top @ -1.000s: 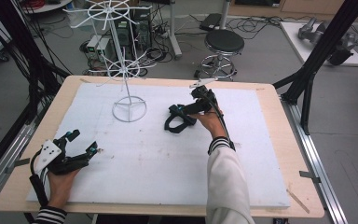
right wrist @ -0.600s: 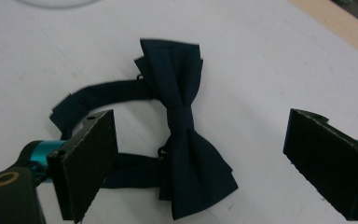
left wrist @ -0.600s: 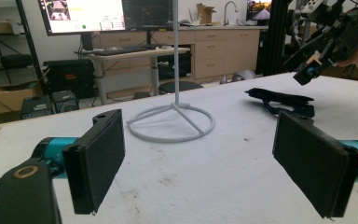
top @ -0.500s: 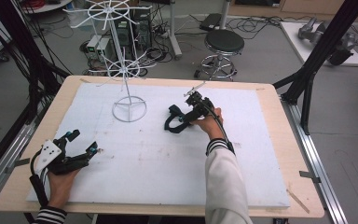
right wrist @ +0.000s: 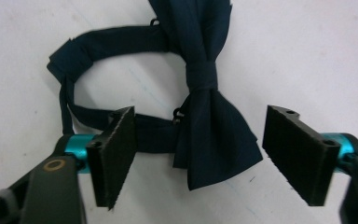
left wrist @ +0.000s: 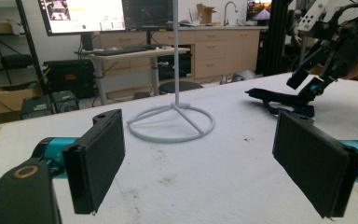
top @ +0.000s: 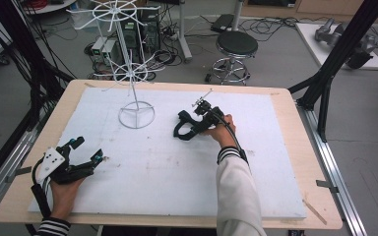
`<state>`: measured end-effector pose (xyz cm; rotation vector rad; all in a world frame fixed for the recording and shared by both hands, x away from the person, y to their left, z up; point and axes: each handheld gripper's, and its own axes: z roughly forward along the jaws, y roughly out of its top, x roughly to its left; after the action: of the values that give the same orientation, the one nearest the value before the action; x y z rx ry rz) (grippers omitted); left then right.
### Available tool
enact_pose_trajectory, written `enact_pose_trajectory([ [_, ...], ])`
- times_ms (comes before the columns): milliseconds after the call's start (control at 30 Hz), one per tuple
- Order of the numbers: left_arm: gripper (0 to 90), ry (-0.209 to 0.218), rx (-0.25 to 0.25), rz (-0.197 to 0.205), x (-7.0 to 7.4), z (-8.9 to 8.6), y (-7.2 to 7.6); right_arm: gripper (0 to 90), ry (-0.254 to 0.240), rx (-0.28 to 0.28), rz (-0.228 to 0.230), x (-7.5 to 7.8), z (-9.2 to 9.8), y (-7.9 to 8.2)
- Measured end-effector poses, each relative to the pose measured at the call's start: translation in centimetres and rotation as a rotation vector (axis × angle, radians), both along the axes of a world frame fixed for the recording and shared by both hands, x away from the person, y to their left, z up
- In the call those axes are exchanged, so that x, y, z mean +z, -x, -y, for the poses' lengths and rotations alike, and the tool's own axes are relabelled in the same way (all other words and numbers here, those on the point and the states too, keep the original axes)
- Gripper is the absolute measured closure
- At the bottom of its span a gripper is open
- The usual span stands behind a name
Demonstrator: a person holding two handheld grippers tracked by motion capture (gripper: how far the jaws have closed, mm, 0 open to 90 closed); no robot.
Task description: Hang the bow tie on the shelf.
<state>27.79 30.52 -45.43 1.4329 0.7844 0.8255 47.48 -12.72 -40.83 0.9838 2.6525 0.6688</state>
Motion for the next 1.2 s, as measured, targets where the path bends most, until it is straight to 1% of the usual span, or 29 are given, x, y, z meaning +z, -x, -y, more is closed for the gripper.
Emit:
enact_pose_trajectory([
  [33,17.3,0.0,0.0,0.001,0.0,0.0,0.0,28.7,0.006,-0.002,-0.002,-0.05,-0.02,0.0],
  [67,17.2,0.0,0.0,0.001,0.0,0.0,0.0,28.7,0.006,-0.002,-0.002,-0.05,-0.02,0.0],
  [100,17.2,-0.001,0.001,0.002,0.0,-0.02,0.0,32.4,0.02,-0.001,-0.007,-0.24,-0.04,-0.03],
  [167,17.2,-0.002,0.0,0.002,0.0,-0.04,0.01,35.6,0.036,-0.002,-0.008,-0.31,-0.04,-0.05],
  [233,17.2,-0.002,0.001,0.002,0.0,-0.03,0.0,37.1,0.041,-0.008,-0.015,-0.39,-0.05,-0.04],
  [367,17.2,0.0,0.001,0.002,0.0,-0.03,0.0,41.6,0.065,0.003,-0.017,-0.55,0.02,-0.09],
  [500,17.2,-0.001,0.0,0.002,0.0,-0.04,0.01,45.4,0.065,-0.001,-0.027,-0.6,0.09,-0.09],
  [567,17.2,-0.002,0.001,0.002,0.0,-0.05,0.01,47.5,0.073,-0.001,-0.024,-0.67,0.15,-0.15],
  [600,17.2,-0.002,0.001,0.002,0.0,-0.05,0.01,47.8,0.078,0.0,-0.031,-0.69,0.2,-0.18],
  [633,17.2,0.0,0.002,0.001,0.0,-0.04,0.01,48.2,0.079,-0.003,-0.029,-0.74,0.24,-0.23],
  [700,17.2,0.0,0.002,0.001,0.0,-0.05,0.01,50.1,0.072,-0.029,-0.036,-0.75,0.23,-0.25],
  [767,17.2,0.0,0.002,0.001,-0.01,-0.04,0.01,52.0,0.08,-0.026,-0.036,-0.82,0.17,-0.26],
  [867,17.2,0.0,0.002,0.001,-0.01,-0.05,0.01,57.3,0.076,-0.024,-0.035,-0.79,0.06,-0.23],
  [933,17.2,0.001,0.001,0.002,-0.01,-0.04,0.02,61.6,0.087,-0.025,-0.029,-0.75,0.02,-0.25],
  [1033,17.2,0.001,0.001,0.002,-0.01,-0.05,0.02,70.3,0.082,-0.024,-0.036,-0.76,-0.01,-0.3],
  [1100,17.2,0.002,0.001,0.003,-0.01,-0.04,0.01,77.6,0.095,-0.023,-0.033,-0.7,-0.09,-0.28],
  [1167,17.2,0.001,0.001,0.002,-0.01,-0.05,0.02,81.9,0.1,-0.025,-0.035,-0.68,-0.14,-0.27],
  [1200,17.3,0.002,0.001,0.002,-0.01,-0.05,0.02,82.6,0.101,-0.025,-0.034,-0.67,-0.18,-0.27],
])
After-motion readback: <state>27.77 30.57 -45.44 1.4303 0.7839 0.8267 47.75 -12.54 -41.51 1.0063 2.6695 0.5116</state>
